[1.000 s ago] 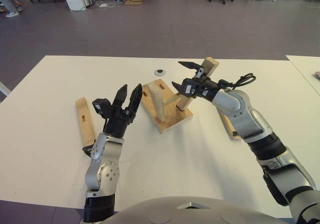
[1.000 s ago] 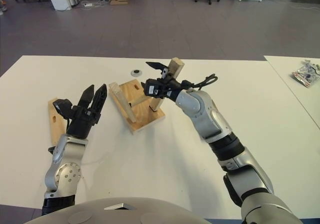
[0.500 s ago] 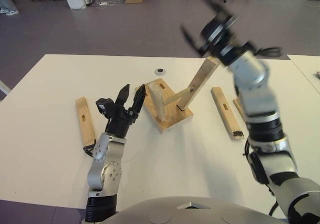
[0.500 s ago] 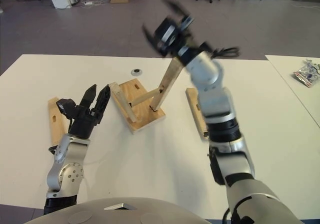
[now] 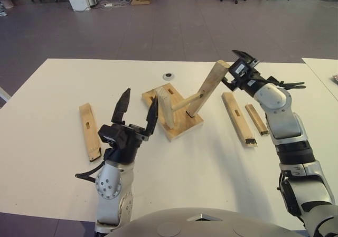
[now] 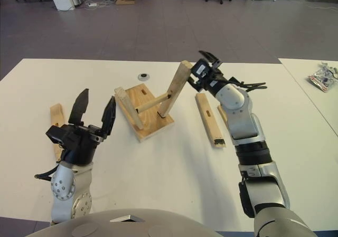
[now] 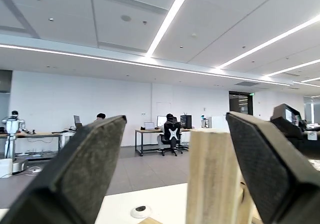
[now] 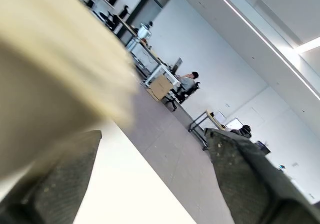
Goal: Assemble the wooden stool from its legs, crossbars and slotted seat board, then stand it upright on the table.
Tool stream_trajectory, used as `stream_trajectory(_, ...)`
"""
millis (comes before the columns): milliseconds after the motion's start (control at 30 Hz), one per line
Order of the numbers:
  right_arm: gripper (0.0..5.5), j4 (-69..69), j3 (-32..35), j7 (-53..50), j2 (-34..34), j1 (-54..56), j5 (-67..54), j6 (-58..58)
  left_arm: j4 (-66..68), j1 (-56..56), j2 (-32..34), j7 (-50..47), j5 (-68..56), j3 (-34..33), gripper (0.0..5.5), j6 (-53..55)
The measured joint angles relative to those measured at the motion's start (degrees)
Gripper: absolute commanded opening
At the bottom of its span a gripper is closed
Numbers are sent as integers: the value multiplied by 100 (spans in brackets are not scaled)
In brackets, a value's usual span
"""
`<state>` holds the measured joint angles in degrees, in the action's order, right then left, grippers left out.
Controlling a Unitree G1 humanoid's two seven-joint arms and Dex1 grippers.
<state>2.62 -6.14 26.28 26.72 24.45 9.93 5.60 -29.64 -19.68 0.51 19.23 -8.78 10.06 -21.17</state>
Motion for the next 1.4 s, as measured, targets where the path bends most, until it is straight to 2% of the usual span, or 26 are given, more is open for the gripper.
stream_trajectory(133, 384, 523, -300, 172, -35, -283, 13, -108, -751, 59, -15, -423, 165, 172, 366, 850)
stream_trajectory(367, 384, 518, -281, 55, -39, -463, 77, -79, -2623, -391, 228, -906, -2, 241, 366, 2103)
stream_trajectory(500, 384, 531, -254, -59, -55, -510, 136, 40, -2988, -1210, 370, -1229, 733, 1184, 366, 2076)
stream_trajectory(533, 384, 548, -249, -63, -72, -525, 137, 54, -3044, -1165, 416, -1313, 983, 1444, 366, 2515)
stream_trajectory(600, 384, 610, -249, -66, -94, -548, 137, 98, -3045, -822, 425, -1509, 1313, 1561, 366, 3549)
stream_trajectory(700, 384, 700, -266, -66, -145, -598, 135, 113, -2987, -281, 327, -1817, 1504, 1408, 366, 4207)
stream_trajectory(800, 384, 702, -285, -66, -156, -672, 136, 113, -2956, -201, 367, -1875, 1333, 1284, 366, 4163)
stream_trajectory(867, 384, 747, -311, -67, -227, -700, 141, 156, -2447, 712, 127, -1947, 1385, 909, 366, 3723)
stream_trajectory(1000, 384, 762, -322, -69, -267, -738, 152, 224, -2949, -290, 278, -2094, 1878, 1400, 366, 2447)
stream_trajectory(1067, 384, 769, -337, -68, -275, -739, 156, 224, -2960, -438, 310, -2112, 2021, 1418, 366, 2160)
stream_trajectory(1267, 384, 781, -345, -68, -293, -741, 165, 224, -2019, -72, 165, -2130, 1356, 500, 366, 1842)
stream_trajectory(1400, 384, 779, -350, -69, -304, -742, 178, 223, -1429, -12, 32, -2370, 918, -624, 366, 1412)
